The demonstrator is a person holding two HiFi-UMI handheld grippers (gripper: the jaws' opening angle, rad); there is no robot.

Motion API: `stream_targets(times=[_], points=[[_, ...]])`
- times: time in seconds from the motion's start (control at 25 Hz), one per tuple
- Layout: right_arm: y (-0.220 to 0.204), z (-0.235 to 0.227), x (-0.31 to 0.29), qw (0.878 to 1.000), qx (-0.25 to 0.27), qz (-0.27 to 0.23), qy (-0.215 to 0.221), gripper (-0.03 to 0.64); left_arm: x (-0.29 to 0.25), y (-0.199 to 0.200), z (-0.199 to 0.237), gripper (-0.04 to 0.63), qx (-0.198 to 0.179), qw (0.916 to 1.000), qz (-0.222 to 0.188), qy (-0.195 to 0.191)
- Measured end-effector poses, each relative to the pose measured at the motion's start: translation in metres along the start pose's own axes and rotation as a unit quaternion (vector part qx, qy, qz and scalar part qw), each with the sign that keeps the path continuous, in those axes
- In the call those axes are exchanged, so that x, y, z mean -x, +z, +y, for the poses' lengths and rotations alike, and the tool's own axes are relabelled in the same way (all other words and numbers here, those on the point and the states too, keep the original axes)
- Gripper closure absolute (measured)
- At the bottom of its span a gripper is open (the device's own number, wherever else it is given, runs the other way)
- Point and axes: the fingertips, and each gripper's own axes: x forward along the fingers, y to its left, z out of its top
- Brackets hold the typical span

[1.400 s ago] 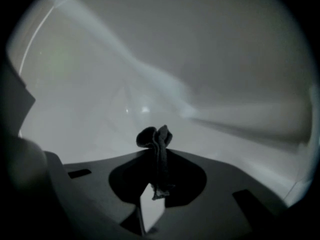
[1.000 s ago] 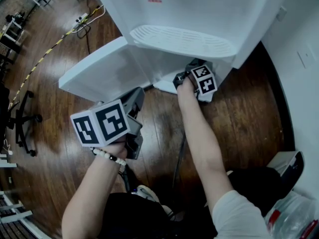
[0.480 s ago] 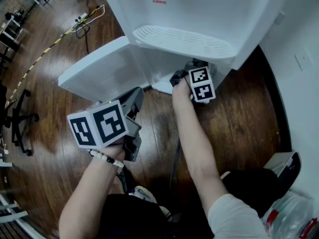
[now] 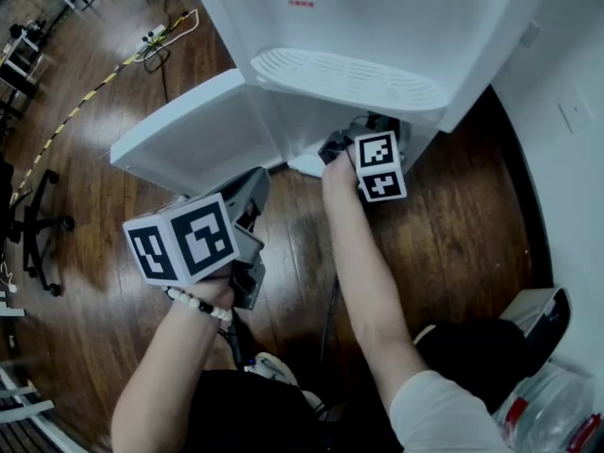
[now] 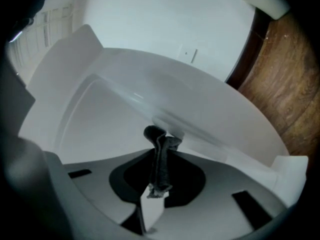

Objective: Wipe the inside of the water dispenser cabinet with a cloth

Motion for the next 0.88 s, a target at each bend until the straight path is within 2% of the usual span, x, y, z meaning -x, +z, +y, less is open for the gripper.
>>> stream_targets(times=[0.28,0.48,0.56,0.72,0.8,0.88], points=[[-0.043,-0.061,0.013,0.994,-0.053,0.049,-0.081,0.572,-0.005,-0.002,-0.002,0.601,-0.001,1.0,0.006,-0.001],[-0.059,-0.124,0.019,0.981,-0.067,0.068,-0.171,0.572,-0.004,-0.002,0.001,0.601,0.001,1.0,0.005,0.002],[-0.061,-0.14,0.022,0.977,-0.064,0.072,-0.191,0.572,-0.003,-0.002,0.001,0.601,0.002,1.0,0.004,0.002],[-0.065,-0.152,0.029,0.974,-0.054,0.08,-0.205,0.572,-0.002,-0.001,-0.001,0.601,0.0,1.0,0.004,-0.001],[-0.062,-0.141,0.033,0.978,-0.04,0.082,-0.188,0.572,-0.002,-0.001,-0.003,0.601,0.0,1.0,0.004,-0.003],[-0.052,-0.116,0.038,0.985,-0.029,0.078,-0.15,0.572,-0.002,0.0,-0.005,0.601,0.0,1.0,0.002,-0.006]])
